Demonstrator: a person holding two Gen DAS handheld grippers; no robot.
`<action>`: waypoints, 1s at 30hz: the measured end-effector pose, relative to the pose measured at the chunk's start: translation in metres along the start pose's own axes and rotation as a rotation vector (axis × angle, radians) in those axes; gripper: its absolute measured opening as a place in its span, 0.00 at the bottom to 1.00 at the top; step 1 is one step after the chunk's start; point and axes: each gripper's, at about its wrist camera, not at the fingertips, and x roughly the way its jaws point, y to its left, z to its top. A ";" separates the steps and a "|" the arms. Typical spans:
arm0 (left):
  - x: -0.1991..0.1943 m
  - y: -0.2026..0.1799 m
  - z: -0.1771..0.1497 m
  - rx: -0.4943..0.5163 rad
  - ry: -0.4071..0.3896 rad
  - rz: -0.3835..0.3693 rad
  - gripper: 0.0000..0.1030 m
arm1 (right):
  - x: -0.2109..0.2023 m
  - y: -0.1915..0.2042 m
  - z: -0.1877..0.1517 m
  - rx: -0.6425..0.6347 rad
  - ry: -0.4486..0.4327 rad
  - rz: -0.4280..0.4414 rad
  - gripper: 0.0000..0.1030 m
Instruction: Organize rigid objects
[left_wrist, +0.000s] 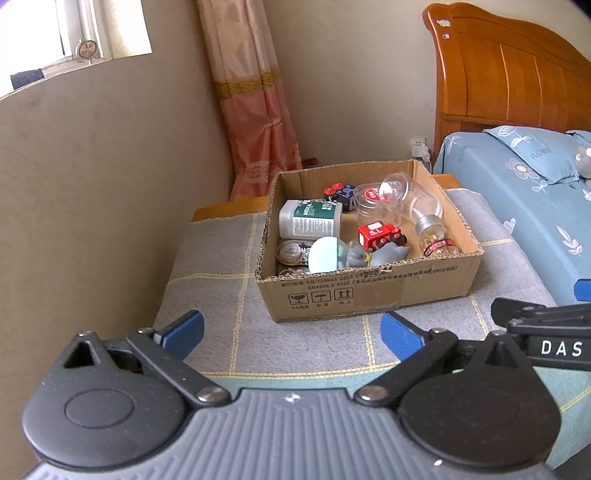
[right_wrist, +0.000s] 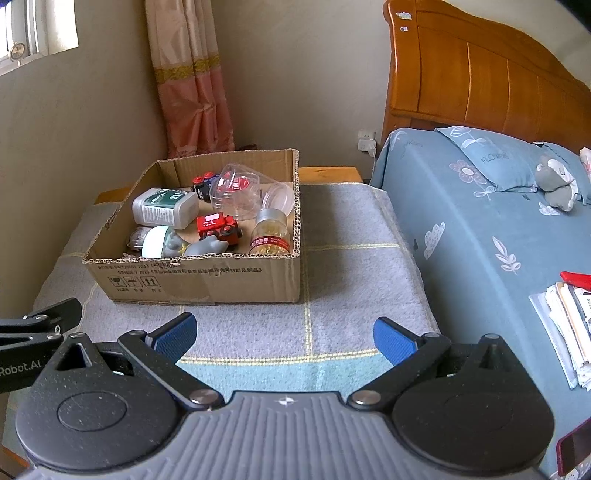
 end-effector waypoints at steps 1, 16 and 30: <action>0.000 0.000 0.000 0.000 0.000 0.000 0.98 | 0.000 0.000 0.000 0.000 0.000 0.001 1.00; -0.001 -0.004 0.000 0.010 0.005 0.005 0.98 | -0.001 0.001 0.000 -0.001 -0.005 0.000 1.00; -0.002 -0.005 -0.001 0.010 0.007 0.013 0.98 | -0.002 0.001 -0.001 -0.001 -0.007 0.003 1.00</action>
